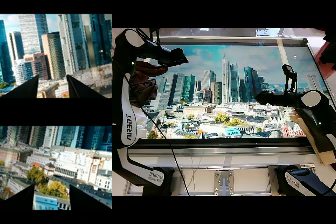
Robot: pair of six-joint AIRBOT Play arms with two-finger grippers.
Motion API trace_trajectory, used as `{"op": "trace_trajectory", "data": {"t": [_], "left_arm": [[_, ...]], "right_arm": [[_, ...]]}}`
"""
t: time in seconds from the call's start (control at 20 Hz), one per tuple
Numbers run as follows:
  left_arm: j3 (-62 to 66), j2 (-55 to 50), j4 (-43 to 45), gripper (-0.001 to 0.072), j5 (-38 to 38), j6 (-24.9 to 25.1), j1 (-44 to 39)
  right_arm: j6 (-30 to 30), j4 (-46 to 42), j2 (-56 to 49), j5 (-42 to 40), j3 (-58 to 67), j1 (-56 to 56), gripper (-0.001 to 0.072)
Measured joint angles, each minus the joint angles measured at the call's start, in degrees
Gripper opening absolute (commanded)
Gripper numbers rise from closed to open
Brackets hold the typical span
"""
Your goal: Fold the shirts.
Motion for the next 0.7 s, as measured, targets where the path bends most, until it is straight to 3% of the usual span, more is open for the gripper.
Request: {"op": "trace_trajectory", "data": {"t": [0.2, 0.25, 0.35, 0.5, 0.55, 0.65, 0.7], "left_arm": [[0.00, 0.00, 0.50, 0.0420, 1.07, 0.44, 0.00], [0.00, 0.00, 1.86, 0.0380, 1.84, 1.64, 0.00], [0.00, 0.00, 7.56, 0.0110, 2.73, 4.52, 0.07], [0.00, -0.26, 19.17, 0.0127, 3.63, 5.18, 2.64], [0.00, -0.48, 21.68, 0.0183, 3.48, 4.70, 4.33], [-0.02, -1.03, 25.05, 0.0563, 1.73, 3.45, 9.33], [-0.20, -1.29, 26.25, 0.0666, 0.85, 2.32, 12.17]], "right_arm": [[0.02, 1.20, 0.00, -2.27, 0.00, 0.00, 0.0500], [0.00, 1.27, 0.00, -2.95, -0.02, 0.00, 0.0500], [0.00, 1.31, 0.00, -4.33, -0.02, 0.00, 0.0500], [0.00, 0.81, 0.00, -5.29, -0.02, 0.00, 0.0500], [0.00, 0.35, 0.00, -5.46, -0.02, 0.00, 0.0500], [0.00, -1.07, 0.00, -5.42, -0.02, 0.00, 0.0500], [0.00, -1.90, 0.00, -5.38, -0.02, 0.00, 0.0500]]}}
